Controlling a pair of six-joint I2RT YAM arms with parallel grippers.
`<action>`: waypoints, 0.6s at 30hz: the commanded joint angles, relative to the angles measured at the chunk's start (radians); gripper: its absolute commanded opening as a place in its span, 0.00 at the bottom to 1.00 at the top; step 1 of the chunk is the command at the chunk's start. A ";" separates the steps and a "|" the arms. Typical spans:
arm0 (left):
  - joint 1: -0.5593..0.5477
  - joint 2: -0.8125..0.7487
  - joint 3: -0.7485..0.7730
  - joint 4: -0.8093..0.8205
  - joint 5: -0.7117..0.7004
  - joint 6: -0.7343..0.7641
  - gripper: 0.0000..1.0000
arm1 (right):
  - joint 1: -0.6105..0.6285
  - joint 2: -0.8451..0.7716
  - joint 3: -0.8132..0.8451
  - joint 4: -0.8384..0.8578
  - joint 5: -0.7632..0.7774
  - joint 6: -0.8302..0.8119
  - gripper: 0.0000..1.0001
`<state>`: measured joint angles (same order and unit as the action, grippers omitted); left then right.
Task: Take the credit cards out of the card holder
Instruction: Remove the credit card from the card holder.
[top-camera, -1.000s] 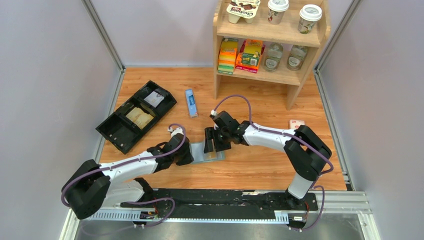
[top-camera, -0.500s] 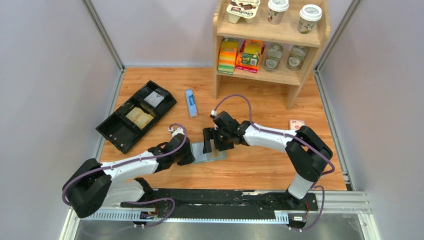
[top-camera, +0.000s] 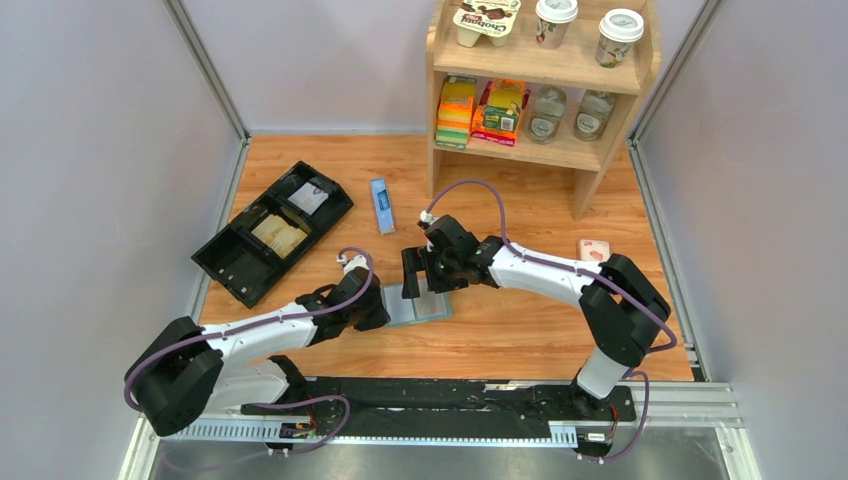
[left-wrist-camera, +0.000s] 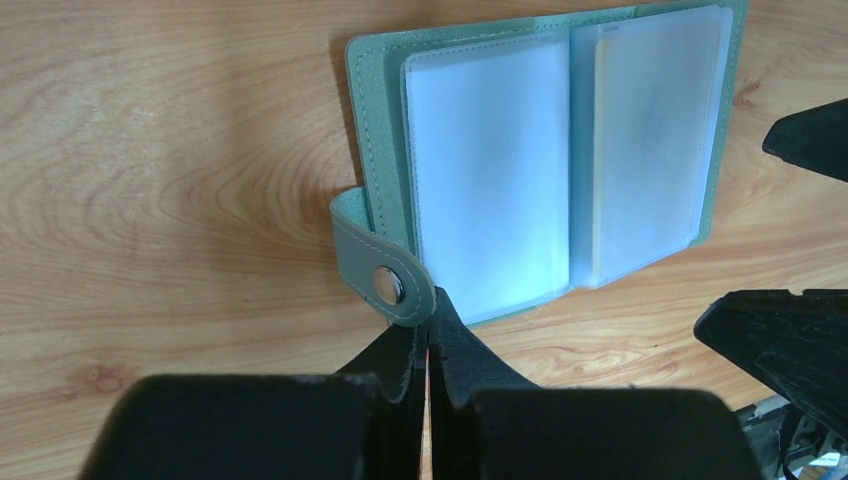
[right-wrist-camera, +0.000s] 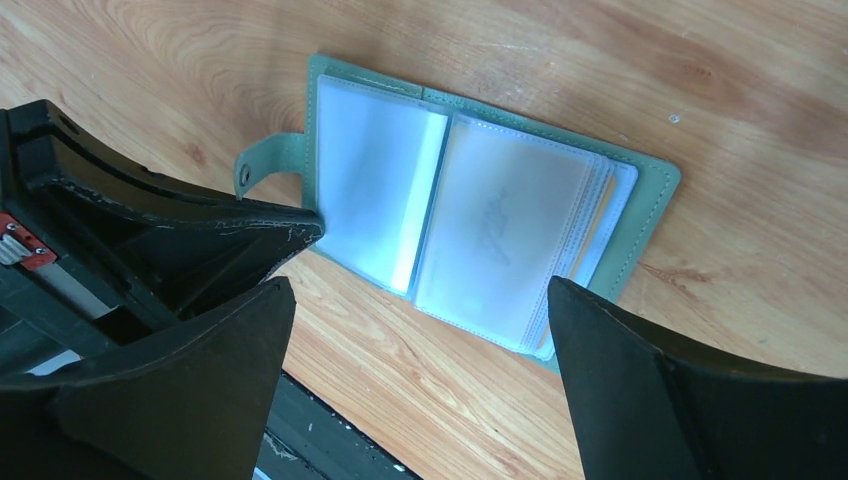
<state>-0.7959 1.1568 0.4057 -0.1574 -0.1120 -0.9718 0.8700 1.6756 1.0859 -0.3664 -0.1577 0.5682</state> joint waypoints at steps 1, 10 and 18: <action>-0.016 0.030 -0.034 0.022 0.046 -0.025 0.00 | 0.007 0.004 0.040 -0.009 0.027 -0.021 1.00; -0.016 0.032 -0.039 0.027 0.048 -0.028 0.00 | 0.006 0.068 0.045 0.020 -0.003 -0.027 0.99; -0.014 0.034 -0.039 0.033 0.052 -0.031 0.00 | 0.006 0.081 0.037 0.050 -0.066 -0.027 0.97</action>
<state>-0.7959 1.1568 0.4015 -0.1501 -0.1108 -0.9752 0.8696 1.7546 1.0939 -0.3672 -0.1757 0.5522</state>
